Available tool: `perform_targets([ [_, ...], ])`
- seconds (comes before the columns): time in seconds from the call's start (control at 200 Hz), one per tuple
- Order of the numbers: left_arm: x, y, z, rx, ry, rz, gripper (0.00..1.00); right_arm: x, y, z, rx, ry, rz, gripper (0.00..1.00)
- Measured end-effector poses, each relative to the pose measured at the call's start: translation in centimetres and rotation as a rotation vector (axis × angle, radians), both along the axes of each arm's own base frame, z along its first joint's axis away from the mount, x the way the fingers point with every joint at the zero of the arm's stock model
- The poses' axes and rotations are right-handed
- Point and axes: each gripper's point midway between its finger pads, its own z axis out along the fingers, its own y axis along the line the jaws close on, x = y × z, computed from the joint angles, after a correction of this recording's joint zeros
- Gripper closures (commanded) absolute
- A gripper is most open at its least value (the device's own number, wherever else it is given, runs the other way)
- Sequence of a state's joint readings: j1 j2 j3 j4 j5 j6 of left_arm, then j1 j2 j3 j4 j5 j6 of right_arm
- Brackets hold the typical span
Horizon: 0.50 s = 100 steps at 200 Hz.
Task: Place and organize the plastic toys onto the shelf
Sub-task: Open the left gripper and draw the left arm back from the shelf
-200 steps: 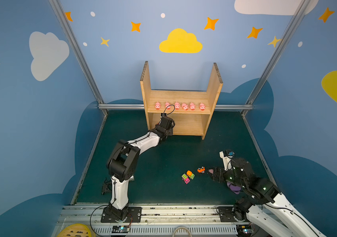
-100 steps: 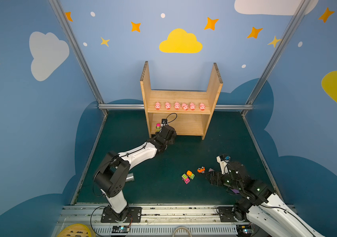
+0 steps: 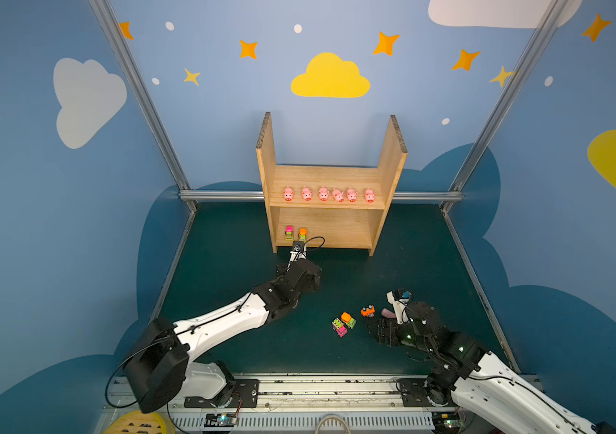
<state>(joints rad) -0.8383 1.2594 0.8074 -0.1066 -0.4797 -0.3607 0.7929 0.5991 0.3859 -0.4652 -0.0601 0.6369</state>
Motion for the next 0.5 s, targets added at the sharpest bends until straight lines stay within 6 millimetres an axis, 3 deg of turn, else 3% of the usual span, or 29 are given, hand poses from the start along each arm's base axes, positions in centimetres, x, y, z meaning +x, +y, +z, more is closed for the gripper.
perform_targets([
  [0.245, -4.4, 3.7, -0.2, -0.070, 0.000, -0.007, 0.03, -0.2, 1.7, -1.0, -0.031, 0.003, 0.043, 0.24],
  [0.501, -7.6, 7.1, -1.4, -0.155, 0.009, 0.028, 0.01, 0.0, 3.3, -2.1, -0.052, -0.003, 0.074, 0.25],
])
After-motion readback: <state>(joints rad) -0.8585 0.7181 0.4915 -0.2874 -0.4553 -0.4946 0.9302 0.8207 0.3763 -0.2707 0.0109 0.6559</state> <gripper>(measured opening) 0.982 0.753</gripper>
